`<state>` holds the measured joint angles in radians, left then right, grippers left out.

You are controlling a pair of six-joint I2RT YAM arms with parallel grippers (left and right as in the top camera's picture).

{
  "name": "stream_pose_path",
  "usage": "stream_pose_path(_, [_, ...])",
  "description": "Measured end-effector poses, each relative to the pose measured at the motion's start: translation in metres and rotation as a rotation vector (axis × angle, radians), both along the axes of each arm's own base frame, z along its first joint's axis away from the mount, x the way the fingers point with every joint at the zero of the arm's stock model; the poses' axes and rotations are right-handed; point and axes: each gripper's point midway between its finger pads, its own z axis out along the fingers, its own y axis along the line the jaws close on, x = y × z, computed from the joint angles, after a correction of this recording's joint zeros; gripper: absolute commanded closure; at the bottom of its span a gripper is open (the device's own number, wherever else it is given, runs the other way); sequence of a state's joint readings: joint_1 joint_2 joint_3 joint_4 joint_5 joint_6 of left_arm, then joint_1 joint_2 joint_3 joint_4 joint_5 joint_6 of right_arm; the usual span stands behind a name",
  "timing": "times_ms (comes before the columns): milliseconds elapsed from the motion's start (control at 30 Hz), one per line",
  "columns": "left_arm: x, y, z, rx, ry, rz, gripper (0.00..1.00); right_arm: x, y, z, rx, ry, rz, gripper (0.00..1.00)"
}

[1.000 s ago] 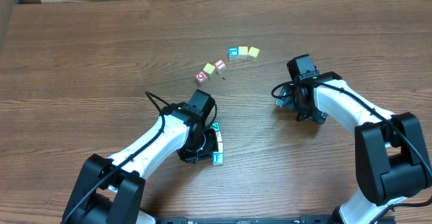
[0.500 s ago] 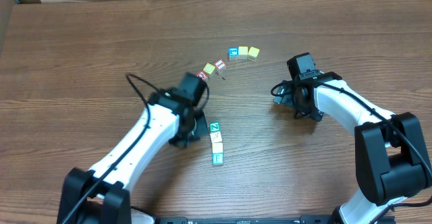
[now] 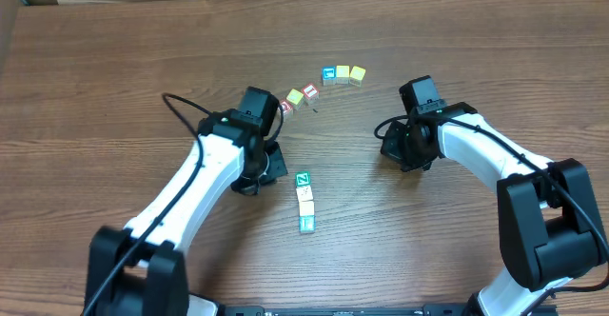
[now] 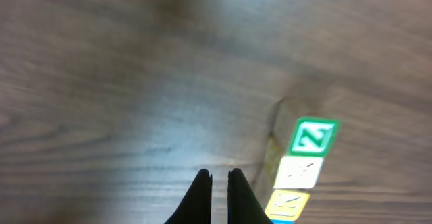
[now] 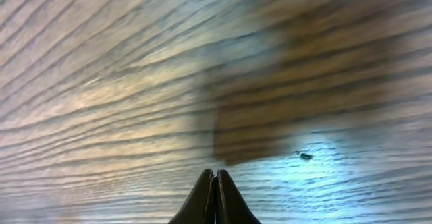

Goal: Flip 4 blocks

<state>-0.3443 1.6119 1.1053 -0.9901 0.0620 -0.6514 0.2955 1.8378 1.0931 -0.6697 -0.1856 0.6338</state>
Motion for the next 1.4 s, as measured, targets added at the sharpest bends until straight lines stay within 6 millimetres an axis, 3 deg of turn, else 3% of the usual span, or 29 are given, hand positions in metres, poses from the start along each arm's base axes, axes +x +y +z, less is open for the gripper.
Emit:
stream_pose_path(233, [-0.019, -0.021, -0.030, -0.009, 0.135, -0.062, 0.96, -0.001, 0.002, 0.000, 0.010, 0.003, 0.008, 0.95])
stream_pose_path(600, [-0.022, -0.031, -0.053, -0.029, 0.196, -0.071, 0.96, 0.000, -0.002, -0.001, -0.011, -0.001, 0.004, 0.94])
stream_pose_path(867, [-0.012, -0.038, -0.055, -0.059, 0.159, -0.073, 0.96, 0.000, -0.002, -0.001, -0.011, 0.000, 0.004, 0.93])
stream_pose_path(1400, [-0.012, -0.042, -0.054, -0.083, 0.161, -0.074, 0.96, 0.000, -0.002, -0.001, -0.011, 0.000, 0.004, 0.93])
